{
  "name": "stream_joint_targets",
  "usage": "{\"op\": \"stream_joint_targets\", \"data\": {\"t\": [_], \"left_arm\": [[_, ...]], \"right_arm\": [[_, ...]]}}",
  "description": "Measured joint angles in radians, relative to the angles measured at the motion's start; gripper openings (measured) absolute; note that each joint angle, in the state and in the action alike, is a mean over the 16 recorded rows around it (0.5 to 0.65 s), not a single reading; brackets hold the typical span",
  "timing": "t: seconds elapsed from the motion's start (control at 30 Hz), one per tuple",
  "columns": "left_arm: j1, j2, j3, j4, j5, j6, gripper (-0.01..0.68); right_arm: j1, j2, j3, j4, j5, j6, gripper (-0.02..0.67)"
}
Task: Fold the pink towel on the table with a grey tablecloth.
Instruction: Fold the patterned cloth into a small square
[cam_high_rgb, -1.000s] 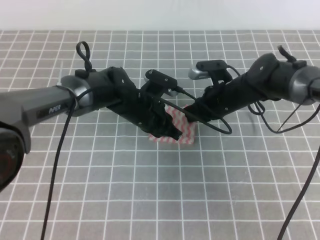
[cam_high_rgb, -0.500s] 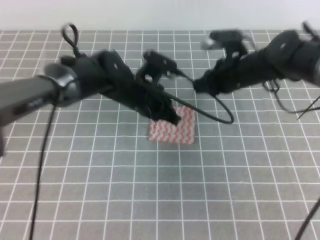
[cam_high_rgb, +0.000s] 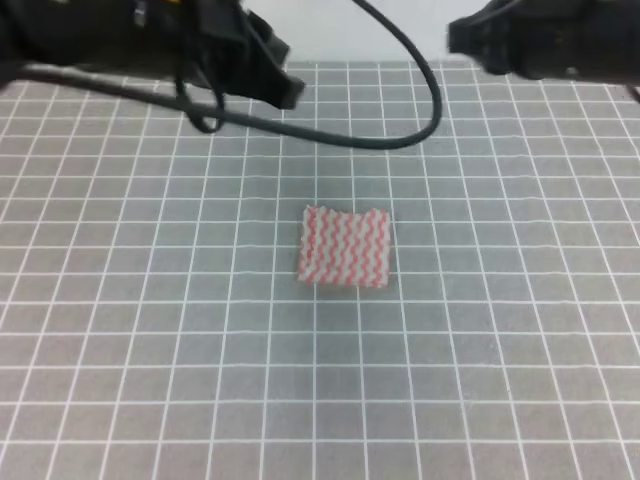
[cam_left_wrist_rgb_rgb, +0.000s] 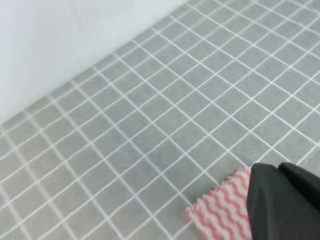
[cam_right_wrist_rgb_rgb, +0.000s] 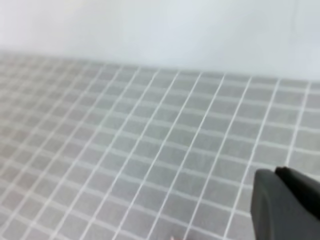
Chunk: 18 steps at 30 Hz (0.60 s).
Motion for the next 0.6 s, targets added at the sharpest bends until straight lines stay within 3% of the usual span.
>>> {"op": "stream_joint_targets", "data": {"t": [0.23,0.6], "left_arm": [[0.004,-0.231,0.168,0.073,-0.009,-0.134,0.0],[0.004,-0.7,0.557,0.196,-0.036,-0.356,0.0]], "right_arm": [[0.0,-0.218,0.219,0.044,-0.151,-0.004,-0.016],[0.0,-0.514,0.518,0.069,-0.291,-0.006,-0.016]]}}
